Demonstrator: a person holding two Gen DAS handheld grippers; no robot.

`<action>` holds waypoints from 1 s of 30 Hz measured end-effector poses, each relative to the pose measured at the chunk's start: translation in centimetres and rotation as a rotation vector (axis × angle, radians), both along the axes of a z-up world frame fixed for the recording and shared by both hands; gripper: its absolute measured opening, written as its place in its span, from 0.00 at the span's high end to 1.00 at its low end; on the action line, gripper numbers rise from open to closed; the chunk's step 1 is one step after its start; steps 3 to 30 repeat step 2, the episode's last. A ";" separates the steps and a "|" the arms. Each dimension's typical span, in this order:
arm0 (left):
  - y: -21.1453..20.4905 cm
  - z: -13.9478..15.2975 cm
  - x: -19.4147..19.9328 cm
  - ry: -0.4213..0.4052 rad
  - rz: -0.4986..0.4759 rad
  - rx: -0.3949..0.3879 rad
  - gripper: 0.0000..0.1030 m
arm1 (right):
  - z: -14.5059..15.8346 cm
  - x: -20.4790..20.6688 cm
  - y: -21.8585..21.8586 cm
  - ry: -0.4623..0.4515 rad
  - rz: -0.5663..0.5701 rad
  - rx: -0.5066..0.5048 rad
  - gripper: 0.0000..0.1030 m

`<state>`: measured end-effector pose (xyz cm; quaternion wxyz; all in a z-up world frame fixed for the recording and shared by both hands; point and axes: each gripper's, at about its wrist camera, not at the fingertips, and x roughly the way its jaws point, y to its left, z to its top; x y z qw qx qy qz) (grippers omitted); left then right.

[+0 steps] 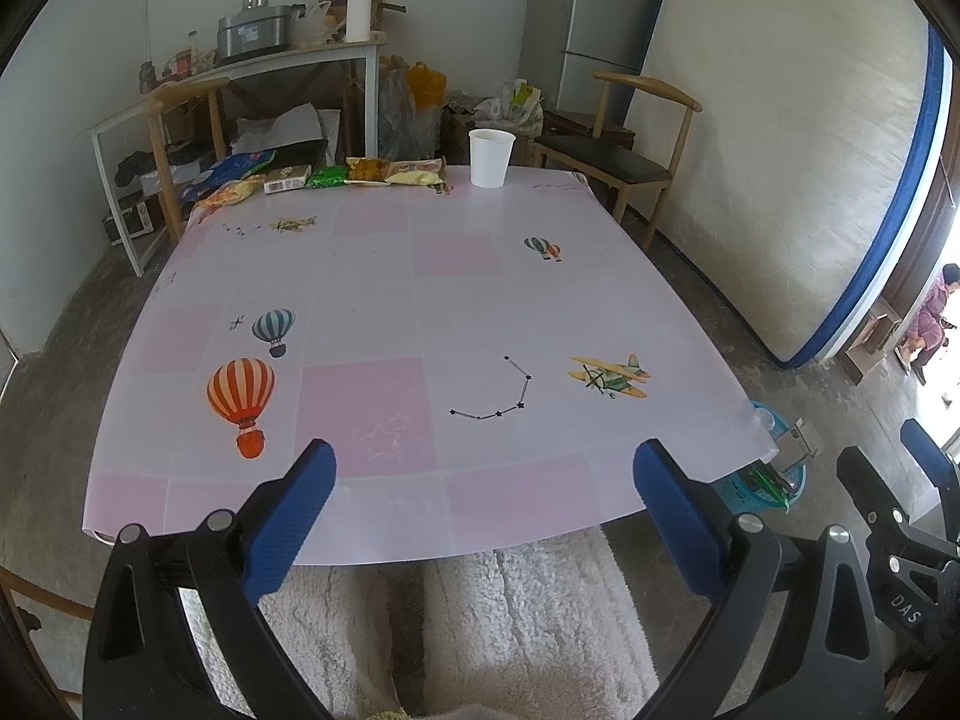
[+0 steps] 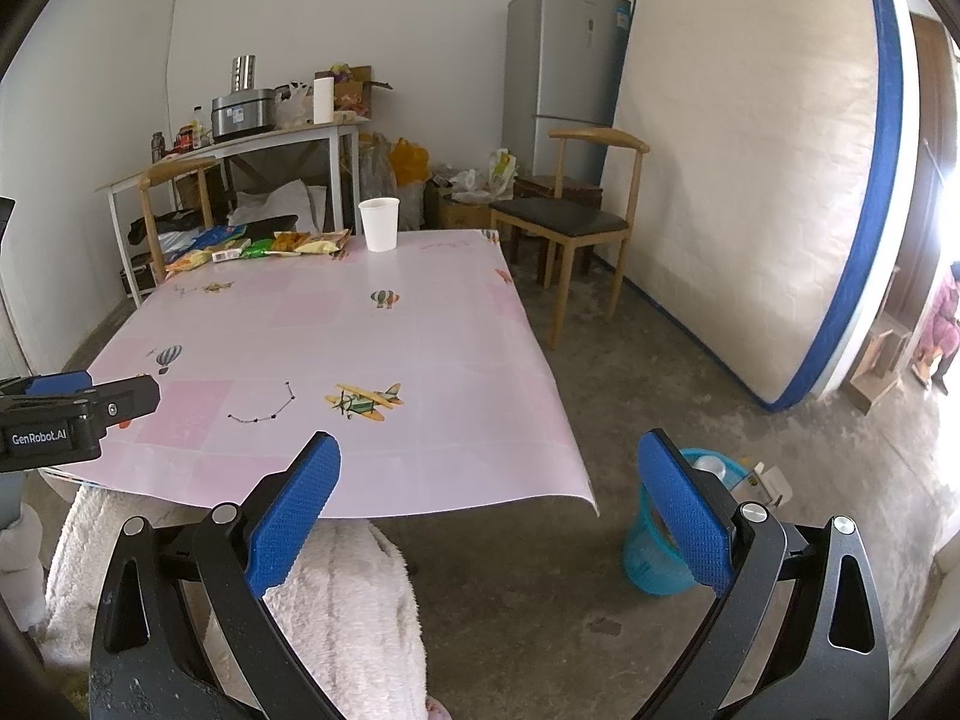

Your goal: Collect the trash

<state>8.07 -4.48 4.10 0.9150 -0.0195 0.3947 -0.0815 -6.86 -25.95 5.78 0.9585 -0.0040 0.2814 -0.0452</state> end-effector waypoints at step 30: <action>0.2 -0.1 0.0 0.001 0.001 -0.001 0.06 | 0.0 0.0 0.0 0.000 0.000 0.001 0.07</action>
